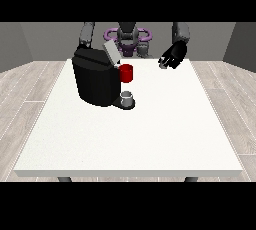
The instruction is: Insert the coffee pod into the coffee machine and close the lid
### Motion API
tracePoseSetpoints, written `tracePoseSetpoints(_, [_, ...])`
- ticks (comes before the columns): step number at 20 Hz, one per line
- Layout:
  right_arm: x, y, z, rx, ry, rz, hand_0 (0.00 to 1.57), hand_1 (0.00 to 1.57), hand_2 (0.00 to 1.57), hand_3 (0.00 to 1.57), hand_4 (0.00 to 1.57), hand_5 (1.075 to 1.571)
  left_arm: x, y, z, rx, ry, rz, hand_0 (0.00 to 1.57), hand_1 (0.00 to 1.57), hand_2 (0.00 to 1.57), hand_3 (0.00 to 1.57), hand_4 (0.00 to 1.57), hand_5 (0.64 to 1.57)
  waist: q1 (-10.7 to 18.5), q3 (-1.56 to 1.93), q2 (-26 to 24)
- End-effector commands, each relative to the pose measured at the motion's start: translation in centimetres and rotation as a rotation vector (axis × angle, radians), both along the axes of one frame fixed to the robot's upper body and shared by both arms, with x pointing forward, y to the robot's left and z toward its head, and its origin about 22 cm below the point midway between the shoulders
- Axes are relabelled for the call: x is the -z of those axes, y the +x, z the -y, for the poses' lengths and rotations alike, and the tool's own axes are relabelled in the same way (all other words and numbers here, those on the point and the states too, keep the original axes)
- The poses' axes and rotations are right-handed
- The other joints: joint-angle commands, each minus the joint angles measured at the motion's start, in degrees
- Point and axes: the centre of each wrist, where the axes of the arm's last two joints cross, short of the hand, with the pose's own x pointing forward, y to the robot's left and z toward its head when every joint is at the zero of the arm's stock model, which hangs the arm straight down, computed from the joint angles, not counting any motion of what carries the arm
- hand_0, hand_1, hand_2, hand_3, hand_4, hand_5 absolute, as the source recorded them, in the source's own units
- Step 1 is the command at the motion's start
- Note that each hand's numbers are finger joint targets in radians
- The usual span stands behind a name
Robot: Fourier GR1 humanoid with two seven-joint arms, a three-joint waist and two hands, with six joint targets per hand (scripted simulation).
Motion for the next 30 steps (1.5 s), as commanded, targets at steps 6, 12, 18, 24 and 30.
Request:
tracePoseSetpoints(6, [-0.2,-0.2,-0.9,-0.059,0.064,0.05,0.0,0.0,0.0,0.0,0.0,1.571,-5.1,2.6,4.5,0.01,-0.011,0.001,1.4,1.4,1.4,1.34,0.6,1.571,-3.92,0.0,-1.95])
tracePoseSetpoints(12, [-3.1,1.9,-0.9,-0.036,0.013,0.096,0.0,0.0,0.0,0.0,0.0,1.571,-10.5,4.2,5.4,-0.002,-0.098,0.089,1.38,1.38,1.4,1.38,0.52,1.571,-5.42,-0.02,1.15])
tracePoseSetpoints(18, [-4.3,2.3,-1.1,-0.062,-0.005,0.126,0.0,0.0,0.0,0.0,0.0,1.571,-15.1,5.3,5.9,-0.077,-0.131,0.106,1.2,1.2,1.24,1.26,0.49,1.571,-8.72,-0.01,2.84])
tracePoseSetpoints(24, [-7.6,4.0,-1.9,-0.068,0.054,0.176,0.0,0.0,0.0,0.0,0.19,1.571,-19.8,5.6,5.2,-0.078,-0.06,0.185,1.2,1.2,1.27,1.26,0.49,1.571,-11.03,-0.02,6.66])
tracePoseSetpoints(30, [-8.5,4.8,-0.7,-0.062,0.032,0.231,0.0,0.0,0.0,0.0,0.15,1.571,-21.1,5.7,5.4,-0.071,-0.092,0.247,1.27,1.27,1.3,1.26,0.47,1.571,-10.86,-0.01,11.42])
